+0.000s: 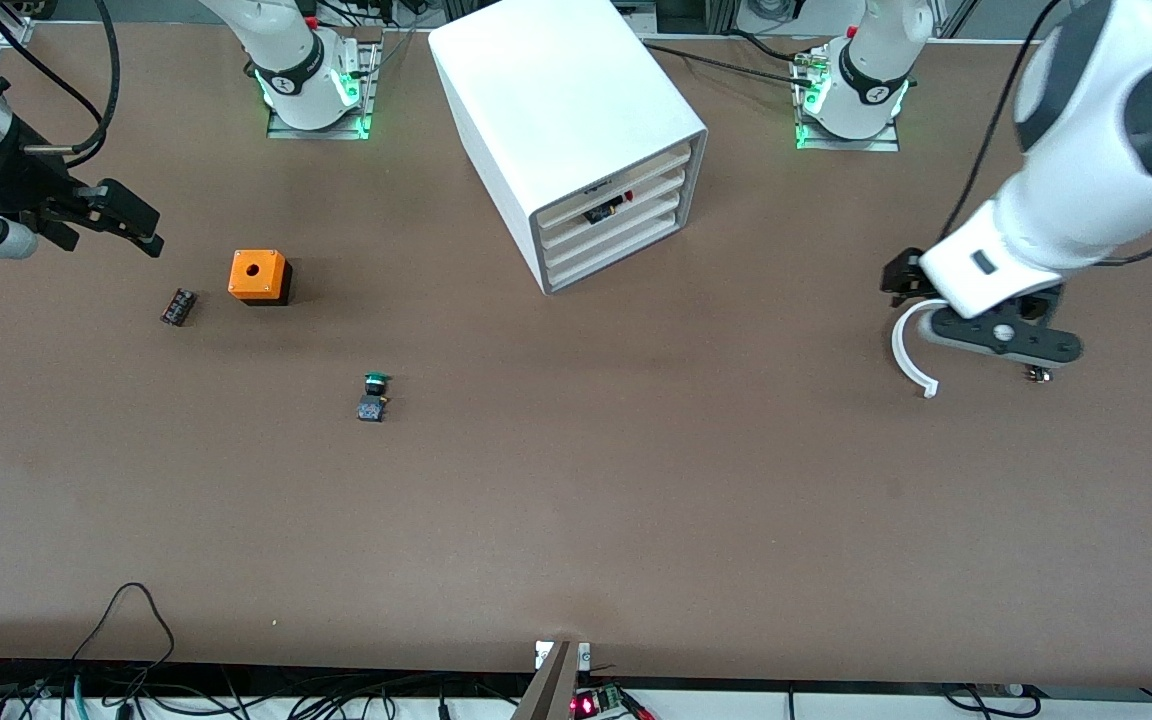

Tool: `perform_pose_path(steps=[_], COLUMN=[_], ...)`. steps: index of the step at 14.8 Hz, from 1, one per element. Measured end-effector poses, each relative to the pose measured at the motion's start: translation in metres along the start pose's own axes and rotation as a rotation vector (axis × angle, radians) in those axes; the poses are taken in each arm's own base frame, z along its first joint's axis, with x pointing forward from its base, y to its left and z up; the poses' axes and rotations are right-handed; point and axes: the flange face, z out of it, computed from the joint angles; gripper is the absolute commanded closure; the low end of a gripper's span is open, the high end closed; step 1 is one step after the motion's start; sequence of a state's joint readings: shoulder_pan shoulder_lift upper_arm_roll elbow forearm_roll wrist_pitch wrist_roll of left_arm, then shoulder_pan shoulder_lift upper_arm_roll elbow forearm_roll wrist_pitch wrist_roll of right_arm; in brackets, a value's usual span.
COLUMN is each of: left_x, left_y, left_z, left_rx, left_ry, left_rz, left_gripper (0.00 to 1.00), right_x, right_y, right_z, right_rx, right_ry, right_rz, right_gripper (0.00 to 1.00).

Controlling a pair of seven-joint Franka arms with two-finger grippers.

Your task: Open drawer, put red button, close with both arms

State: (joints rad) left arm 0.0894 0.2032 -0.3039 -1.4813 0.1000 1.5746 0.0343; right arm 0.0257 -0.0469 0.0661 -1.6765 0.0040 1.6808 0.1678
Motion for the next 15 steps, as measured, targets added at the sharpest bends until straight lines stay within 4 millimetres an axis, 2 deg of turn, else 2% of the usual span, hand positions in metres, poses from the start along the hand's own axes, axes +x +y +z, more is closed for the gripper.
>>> perform_pose_path(steps=[2, 4, 8, 10, 15], left_x=[-0.011, -0.021, -0.047, -0.048, -0.047], left_y=[-0.032, -0.047, -0.040, -0.040, -0.033], left_z=[-0.005, -0.015, -0.014, -0.008, -0.010], left_rx=[-0.025, -0.002, 0.005, 0.002, 0.002], left_ry=[0.040, 0.134, 0.149, 0.134, 0.137], left_rz=[-0.004, -0.024, -0.032, -0.050, -0.046], left_gripper=[0.00, 0.00, 0.00, 0.00, 0.00], right_x=[0.000, 0.000, 0.000, 0.000, 0.000], right_y=[0.000, 0.000, 0.000, 0.000, 0.001], right_z=[0.000, 0.000, 0.000, 0.000, 0.000], right_rx=[0.000, -0.001, -0.001, -0.001, -0.001], right_ry=[-0.003, -0.004, -0.004, -0.004, -0.004], right_rz=[-0.003, -0.006, -0.006, -0.006, -0.006], right_gripper=[0.00, 0.00, 0.00, 0.00, 0.00])
